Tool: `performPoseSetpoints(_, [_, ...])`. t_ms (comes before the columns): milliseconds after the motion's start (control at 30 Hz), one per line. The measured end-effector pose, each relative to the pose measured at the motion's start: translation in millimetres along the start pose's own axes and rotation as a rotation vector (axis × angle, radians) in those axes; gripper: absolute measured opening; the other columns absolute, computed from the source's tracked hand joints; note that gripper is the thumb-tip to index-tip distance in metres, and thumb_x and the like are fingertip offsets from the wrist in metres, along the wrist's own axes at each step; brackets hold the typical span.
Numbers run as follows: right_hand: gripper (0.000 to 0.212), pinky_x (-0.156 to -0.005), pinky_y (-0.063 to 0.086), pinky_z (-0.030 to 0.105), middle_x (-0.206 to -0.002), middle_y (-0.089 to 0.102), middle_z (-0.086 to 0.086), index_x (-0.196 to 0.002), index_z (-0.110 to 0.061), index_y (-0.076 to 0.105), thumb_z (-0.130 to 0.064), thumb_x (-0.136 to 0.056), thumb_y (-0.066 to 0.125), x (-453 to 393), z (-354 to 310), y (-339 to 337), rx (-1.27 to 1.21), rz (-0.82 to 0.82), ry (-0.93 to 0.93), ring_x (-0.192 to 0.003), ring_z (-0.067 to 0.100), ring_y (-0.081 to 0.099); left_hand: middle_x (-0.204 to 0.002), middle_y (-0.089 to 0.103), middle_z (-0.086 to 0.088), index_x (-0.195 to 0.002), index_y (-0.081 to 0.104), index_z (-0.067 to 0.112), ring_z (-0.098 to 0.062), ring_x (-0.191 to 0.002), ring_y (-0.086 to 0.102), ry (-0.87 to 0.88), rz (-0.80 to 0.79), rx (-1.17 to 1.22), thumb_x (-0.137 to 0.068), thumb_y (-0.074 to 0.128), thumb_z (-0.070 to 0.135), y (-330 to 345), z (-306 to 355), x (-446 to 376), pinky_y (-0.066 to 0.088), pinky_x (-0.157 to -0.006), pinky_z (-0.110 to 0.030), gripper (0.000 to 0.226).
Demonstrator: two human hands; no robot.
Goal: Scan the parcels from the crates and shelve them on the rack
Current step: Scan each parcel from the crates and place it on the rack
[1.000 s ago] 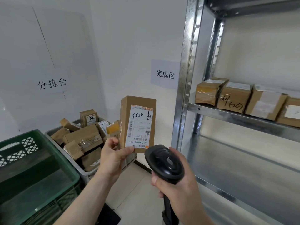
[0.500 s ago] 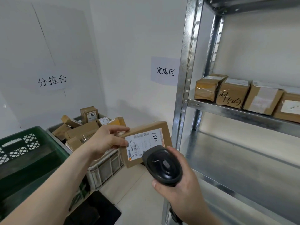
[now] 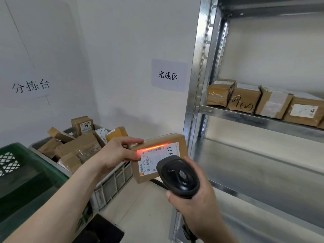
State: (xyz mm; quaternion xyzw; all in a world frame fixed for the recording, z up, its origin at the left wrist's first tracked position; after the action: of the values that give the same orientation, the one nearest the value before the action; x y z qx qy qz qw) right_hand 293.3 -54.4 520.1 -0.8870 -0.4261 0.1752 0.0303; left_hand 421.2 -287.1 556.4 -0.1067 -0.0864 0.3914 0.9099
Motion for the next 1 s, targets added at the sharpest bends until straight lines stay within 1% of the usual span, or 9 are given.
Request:
performPoseSetpoints(133, [0.09, -0.1, 0.055, 0.026, -0.112, 0.066, -0.034, -0.133, -0.04, 0.052, 0.006, -0.065, 0.089, 4.8, 2.7, 4.1, 0.004, 0.03, 0.009, -0.112, -0.004, 0.064, -0.103, 0.074, -0.021, -0.113, 0.073, 0.017, -0.024, -0.083, 0.076, 0.007, -0.006, 0.016, -0.076, 0.076, -0.014, 0.8, -2.6, -3.4, 0.058, -0.067, -0.023, 0.049])
performPoseSetpoints(233, [0.091, -0.094, 0.06, 0.044, -0.117, 0.069, -0.023, -0.136, -0.039, 0.053, -0.007, -0.059, 0.088, 6.7, 7.5, 5.8, 0.007, 0.067, 0.019, -0.111, 0.011, 0.069, -0.101, 0.074, -0.022, -0.113, 0.072, 0.017, -0.023, -0.08, 0.075, 0.011, -0.01, 0.032, -0.077, 0.074, -0.016, 0.5, -2.0, -6.3, 0.059, -0.065, -0.023, 0.048])
performPoseSetpoints(400, [0.091, -0.098, 0.052, 0.016, -0.119, 0.068, -0.026, -0.138, -0.035, 0.053, 0.003, -0.063, 0.09, 5.3, 8.1, 3.3, 0.038, 0.073, -0.007, -0.117, 0.0, 0.064, -0.103, 0.074, -0.024, -0.108, 0.073, 0.018, -0.026, -0.085, 0.075, 0.023, -0.039, 0.066, -0.076, 0.074, -0.017, 5.4, -2.1, -15.1, 0.061, -0.082, -0.036, 0.047])
performPoseSetpoints(533, [0.083, -0.088, 0.054, 0.013, -0.112, 0.066, -0.033, -0.128, -0.035, 0.056, 0.011, -0.066, 0.086, 3.5, 6.7, -3.0, 0.052, 0.122, -0.003, -0.109, -0.005, 0.064, -0.103, 0.075, -0.018, -0.109, 0.074, 0.02, -0.034, -0.1, 0.073, 0.017, -0.094, 0.093, -0.056, 0.082, 0.002, 14.0, -0.6, -23.7, 0.059, -0.093, -0.044, 0.057])
performPoseSetpoints(600, [0.082, -0.084, 0.059, 0.022, -0.11, 0.067, -0.033, -0.122, -0.042, 0.056, 0.01, -0.066, 0.086, 4.2, 11.3, -11.1, 0.046, 0.182, 0.018, -0.104, 0.001, 0.067, -0.105, 0.076, -0.015, -0.109, 0.074, 0.02, -0.035, -0.104, 0.071, 0.02, -0.118, 0.132, -0.051, 0.08, 0.006, 24.6, 0.3, -28.4, 0.058, -0.095, -0.046, 0.06])
performPoseSetpoints(700, [0.084, -0.085, 0.062, 0.048, -0.113, 0.065, -0.033, -0.118, -0.059, 0.055, -0.003, -0.066, 0.09, 7.3, 18.8, -27.4, 0.04, 0.294, 0.06, -0.102, 0.011, 0.07, -0.108, 0.076, -0.01, -0.11, 0.074, 0.02, -0.035, -0.106, 0.07, 0.024, -0.148, 0.248, -0.041, 0.085, 0.016, 49.5, -0.9, -37.1, 0.055, -0.096, -0.053, 0.07])
performPoseSetpoints(800, [0.081, -0.089, 0.059, 0.054, -0.113, 0.065, -0.031, -0.112, -0.073, 0.05, -0.038, -0.05, 0.088, 10.8, 19.9, -47.5, 0.001, 0.459, 0.101, -0.101, 0.019, 0.071, -0.115, 0.074, -0.015, -0.12, 0.07, 0.015, -0.032, -0.103, 0.071, 0.0, -0.209, 0.406, -0.056, 0.081, 0.008, 87.6, -0.3, -43.0, 0.055, -0.096, -0.054, 0.065])
performPoseSetpoints(867, [0.08, -0.092, 0.058, 0.056, -0.114, 0.066, -0.029, -0.114, -0.071, 0.05, -0.046, -0.045, 0.083, 14.0, 21.5, -64.3, -0.024, 0.544, 0.114, -0.104, 0.023, 0.07, -0.117, 0.073, -0.018, -0.123, 0.068, 0.013, -0.033, -0.102, 0.071, -0.023, -0.271, 0.483, -0.065, 0.075, 0.005, 120.3, 2.5, -45.9, 0.054, -0.097, -0.056, 0.06])
performPoseSetpoints(1000, [0.084, -0.095, 0.057, 0.053, -0.11, 0.066, -0.031, -0.114, -0.063, 0.054, -0.005, -0.066, 0.09, 25.6, 25.7, -109.1, -0.027, 0.693, 0.102, -0.105, 0.02, 0.07, -0.113, 0.074, -0.018, -0.126, 0.064, 0.011, -0.033, -0.099, 0.071, -0.072, -0.367, 0.557, -0.085, 0.068, -0.004, 194.4, 13.5, -45.9, 0.063, -0.08, -0.045, 0.044])
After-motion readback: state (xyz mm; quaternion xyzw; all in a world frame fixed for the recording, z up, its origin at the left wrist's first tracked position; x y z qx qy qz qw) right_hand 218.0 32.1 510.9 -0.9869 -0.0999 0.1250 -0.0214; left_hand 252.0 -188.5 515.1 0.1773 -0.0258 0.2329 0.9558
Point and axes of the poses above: each hand's wrist, its own x-axis away from the middle knuckle, its own y-axis out of the palm, z = x × y, the point moved 2 cm from there along -x, towards the middle knuckle
